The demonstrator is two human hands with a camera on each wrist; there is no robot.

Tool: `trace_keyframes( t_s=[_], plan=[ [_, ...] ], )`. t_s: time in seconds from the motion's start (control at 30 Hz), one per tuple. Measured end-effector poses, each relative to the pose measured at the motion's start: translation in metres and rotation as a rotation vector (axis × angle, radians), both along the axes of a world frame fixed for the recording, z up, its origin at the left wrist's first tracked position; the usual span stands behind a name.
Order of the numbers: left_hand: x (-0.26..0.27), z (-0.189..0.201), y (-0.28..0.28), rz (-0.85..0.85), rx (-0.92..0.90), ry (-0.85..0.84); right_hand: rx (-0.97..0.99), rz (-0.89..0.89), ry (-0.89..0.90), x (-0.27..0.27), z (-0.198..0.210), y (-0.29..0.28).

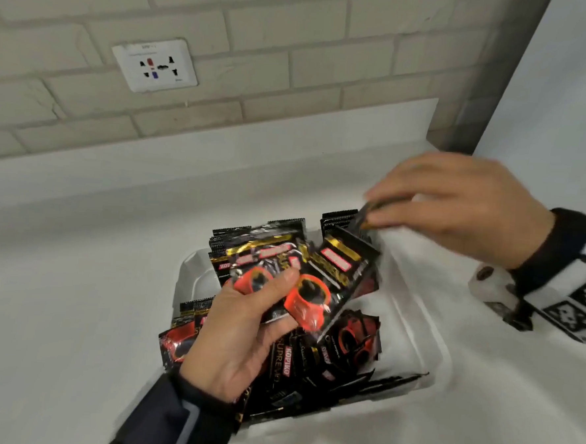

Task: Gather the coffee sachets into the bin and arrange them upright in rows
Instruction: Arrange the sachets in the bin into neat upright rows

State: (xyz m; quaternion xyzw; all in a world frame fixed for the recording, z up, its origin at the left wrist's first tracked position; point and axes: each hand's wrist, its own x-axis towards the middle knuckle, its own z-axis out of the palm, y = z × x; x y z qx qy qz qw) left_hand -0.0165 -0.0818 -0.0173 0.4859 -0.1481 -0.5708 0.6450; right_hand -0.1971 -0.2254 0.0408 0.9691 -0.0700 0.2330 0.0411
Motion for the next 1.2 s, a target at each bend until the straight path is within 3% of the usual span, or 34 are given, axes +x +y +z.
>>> trace_keyframes(
  t_s=[0.03,0.1,0.2,0.3,0.43,0.53,0.73,0.8,0.87,0.97,1.03,1.2],
  plan=[
    [-0.001,-0.001,-0.001,0.093,-0.027,-0.003,0.073,-0.099,-0.157,-0.001,0.002,-0.005],
    [-0.003,-0.003,-0.004,0.266,-0.096,-0.061,0.413,-0.287,-0.355,0.003,0.004,-0.004],
    [-0.009,-0.006,-0.01,0.437,-0.158,-0.223,0.892,-0.45,-0.245,0.022,-0.008,0.015],
    [-0.017,-0.004,-0.012,0.517,-0.215,-0.405,1.182,-0.386,-0.153,0.043,-0.018,0.027],
    [-0.028,-0.005,-0.013,0.498,-0.251,-0.541,1.613,-0.295,-0.359,0.071,-0.024,0.04],
    [-0.025,-0.009,-0.009,0.437,-0.279,-0.575,1.767,-0.24,-0.461,0.082,-0.025,0.05],
    [-0.013,-0.014,-0.005,0.344,-0.335,-0.543,1.841,-0.118,-0.406,0.081,-0.026,0.051],
    [-0.009,-0.014,-0.006,0.366,-0.312,-0.473,1.777,-0.124,-0.375,0.076,-0.021,0.046],
    [-0.006,-0.012,-0.006,0.377,-0.326,-0.402,1.619,-0.18,-0.383,0.07,-0.013,0.037],
    [-0.003,-0.009,-0.006,0.374,-0.341,-0.368,1.155,-0.316,-0.369,0.062,-0.001,0.02],
    [-0.004,-0.009,-0.005,0.372,-0.335,-0.391,0.935,-0.334,-0.267,0.061,0.009,0.014],
    [-0.007,-0.005,-0.005,0.358,-0.352,-0.456,0.857,-0.317,0.159,0.07,0.022,0.014]
  ],
)
